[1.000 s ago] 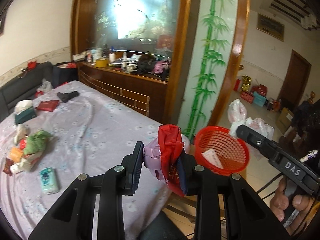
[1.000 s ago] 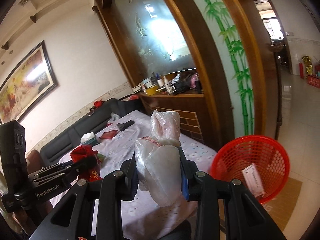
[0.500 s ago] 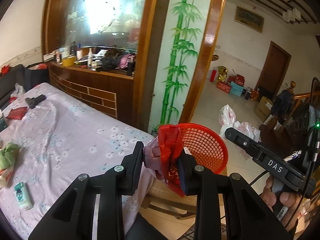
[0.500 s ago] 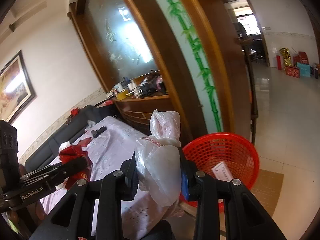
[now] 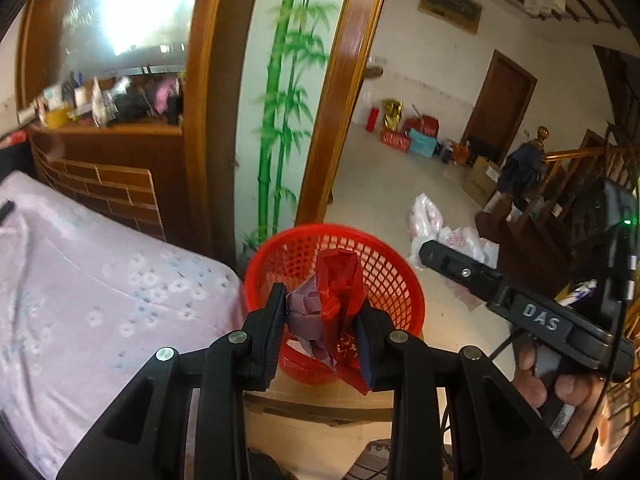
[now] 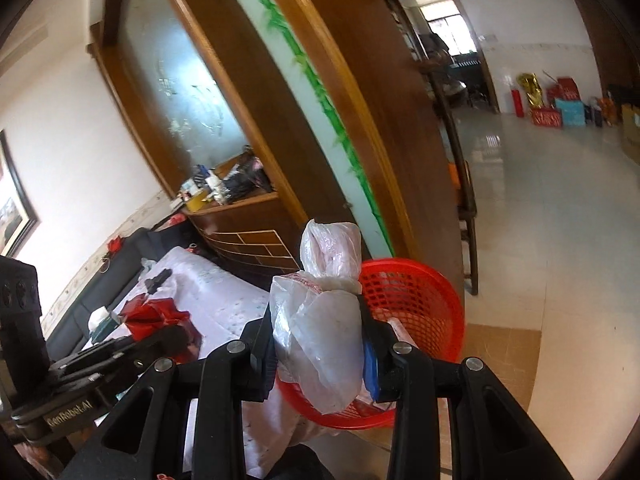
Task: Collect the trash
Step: 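Carry the red wrapper and plastic bag over the red wastebasket, then open both tools to drop the wrapper and bag into the wastebasket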
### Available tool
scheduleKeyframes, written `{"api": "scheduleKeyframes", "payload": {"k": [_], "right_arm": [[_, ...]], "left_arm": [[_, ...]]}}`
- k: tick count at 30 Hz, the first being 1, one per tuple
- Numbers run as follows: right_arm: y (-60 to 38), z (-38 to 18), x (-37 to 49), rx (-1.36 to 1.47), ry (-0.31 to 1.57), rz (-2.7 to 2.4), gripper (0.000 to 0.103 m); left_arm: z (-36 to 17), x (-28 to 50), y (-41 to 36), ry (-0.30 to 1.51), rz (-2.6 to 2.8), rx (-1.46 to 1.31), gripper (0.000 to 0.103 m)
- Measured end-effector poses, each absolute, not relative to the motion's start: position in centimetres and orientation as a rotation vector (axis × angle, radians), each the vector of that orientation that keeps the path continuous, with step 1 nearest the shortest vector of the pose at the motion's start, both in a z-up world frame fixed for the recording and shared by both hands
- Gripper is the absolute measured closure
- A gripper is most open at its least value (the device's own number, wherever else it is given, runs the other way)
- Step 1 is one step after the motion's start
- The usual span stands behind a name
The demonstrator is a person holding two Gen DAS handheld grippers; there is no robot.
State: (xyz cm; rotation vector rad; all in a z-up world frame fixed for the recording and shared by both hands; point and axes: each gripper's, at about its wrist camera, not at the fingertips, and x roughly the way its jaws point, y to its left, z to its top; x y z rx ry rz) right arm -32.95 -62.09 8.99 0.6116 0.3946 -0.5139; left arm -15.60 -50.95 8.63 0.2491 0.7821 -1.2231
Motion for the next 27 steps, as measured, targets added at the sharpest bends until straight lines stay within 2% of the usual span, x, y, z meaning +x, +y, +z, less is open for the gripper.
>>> {"api": "scheduleKeyframes", "payload": {"k": [3, 19, 20, 21, 22, 23, 24, 25, 26, 27], "right_arm": [[-63.1, 8.0, -32.7, 0.637, 0.412, -0.526, 0.067], [-65.5, 6.0, -31.6, 0.682, 0.436, -0.548, 0.066], [-65.6, 5.9, -31.6, 0.684, 0.435, -0.551, 0.066], [-65.8, 5.8, -31.5, 0.689, 0.436, -0.553, 0.066], [-66.0, 5.6, -31.6, 0.698, 0.434, -0.555, 0.065], [-66.1, 5.5, -31.5, 0.706, 0.432, -0.557, 0.056], [-66.3, 5.4, -31.6, 0.713, 0.427, -0.557, 0.05], [-66.4, 5.4, -31.7, 0.719, 0.413, -0.566, 0.036], [-66.5, 5.5, -31.8, 0.724, 0.401, -0.574, 0.03], [-66.4, 5.6, -31.9, 0.727, 0.392, -0.574, 0.03]], "left_arm": [[6.9, -14.7, -52.4, 0.85, -1.235, 0.236, 0.073], [3.0, -13.8, -56.5, 0.907, -1.213, 0.3, 0.072], [2.8, -13.7, -56.6, 0.907, -1.209, 0.301, 0.071], [2.6, -13.6, -56.7, 0.903, -1.194, 0.304, 0.064], [2.3, -13.6, -56.8, 0.901, -1.188, 0.309, 0.058], [2.0, -13.5, -56.8, 0.9, -1.182, 0.321, 0.044], [1.9, -13.5, -56.7, 0.893, -1.17, 0.328, 0.038], [1.8, -13.5, -56.5, 0.887, -1.164, 0.329, 0.038], [1.9, -13.4, -56.4, 0.885, -1.166, 0.329, 0.038], [2.0, -13.4, -56.1, 0.89, -1.171, 0.325, 0.038]]}}
